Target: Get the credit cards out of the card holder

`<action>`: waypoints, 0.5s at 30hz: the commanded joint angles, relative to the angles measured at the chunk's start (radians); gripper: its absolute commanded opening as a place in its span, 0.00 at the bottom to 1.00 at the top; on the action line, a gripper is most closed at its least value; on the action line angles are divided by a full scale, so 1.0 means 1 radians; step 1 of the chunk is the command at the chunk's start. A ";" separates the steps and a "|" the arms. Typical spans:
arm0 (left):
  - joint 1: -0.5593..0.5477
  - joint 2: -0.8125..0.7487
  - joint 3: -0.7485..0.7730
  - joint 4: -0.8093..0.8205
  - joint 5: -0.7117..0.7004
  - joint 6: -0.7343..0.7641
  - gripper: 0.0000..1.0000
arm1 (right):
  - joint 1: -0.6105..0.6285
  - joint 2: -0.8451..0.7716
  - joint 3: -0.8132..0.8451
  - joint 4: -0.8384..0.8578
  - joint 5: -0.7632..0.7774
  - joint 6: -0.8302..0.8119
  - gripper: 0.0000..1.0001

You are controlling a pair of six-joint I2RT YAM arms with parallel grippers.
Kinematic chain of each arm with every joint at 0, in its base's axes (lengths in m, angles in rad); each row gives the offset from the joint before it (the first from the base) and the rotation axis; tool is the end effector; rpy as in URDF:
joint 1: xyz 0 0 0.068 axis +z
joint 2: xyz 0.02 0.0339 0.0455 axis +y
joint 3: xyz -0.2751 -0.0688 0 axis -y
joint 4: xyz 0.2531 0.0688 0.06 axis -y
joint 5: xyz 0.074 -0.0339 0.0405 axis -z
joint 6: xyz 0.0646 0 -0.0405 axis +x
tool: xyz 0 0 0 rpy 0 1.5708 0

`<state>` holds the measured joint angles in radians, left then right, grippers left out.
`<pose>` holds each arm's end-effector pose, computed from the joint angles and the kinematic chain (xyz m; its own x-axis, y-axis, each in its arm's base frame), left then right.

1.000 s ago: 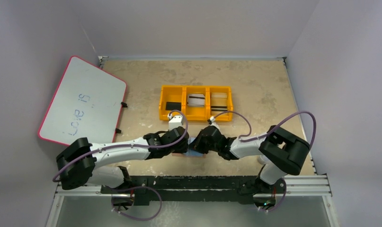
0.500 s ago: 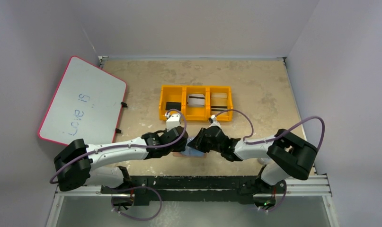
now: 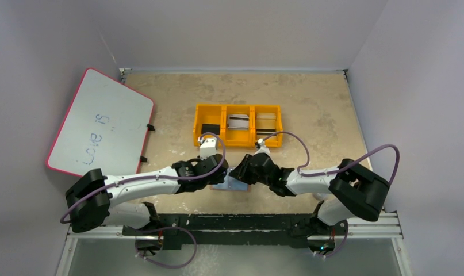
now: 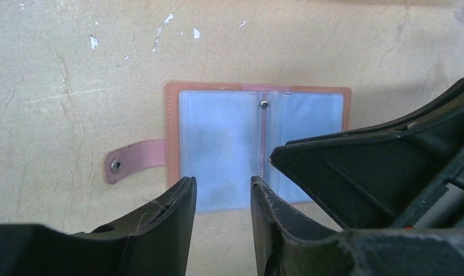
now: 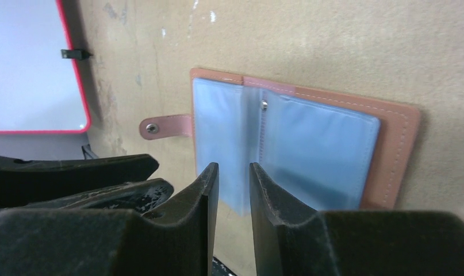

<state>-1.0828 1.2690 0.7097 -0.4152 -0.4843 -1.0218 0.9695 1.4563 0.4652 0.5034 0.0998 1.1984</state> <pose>0.1477 -0.2140 0.1842 -0.7647 -0.1696 -0.6217 0.0130 0.9605 -0.2780 0.1748 0.2434 0.1431 -0.8143 0.4513 -0.3649 -0.0335 0.5911 0.8059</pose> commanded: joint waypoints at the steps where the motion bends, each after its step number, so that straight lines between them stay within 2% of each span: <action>1: -0.004 0.003 -0.003 0.086 0.031 -0.015 0.40 | 0.005 -0.038 0.014 -0.068 0.090 0.016 0.29; 8: -0.004 0.075 0.002 0.100 0.027 -0.037 0.40 | 0.006 -0.158 -0.004 -0.207 0.196 0.047 0.32; 15: -0.005 0.116 0.017 0.066 -0.009 -0.042 0.41 | 0.006 -0.229 -0.013 -0.264 0.215 0.041 0.35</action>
<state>-1.0828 1.3750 0.7082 -0.3557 -0.4576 -1.0409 0.9703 1.2526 0.4648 0.2882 0.2573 1.2316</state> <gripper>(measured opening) 0.404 0.343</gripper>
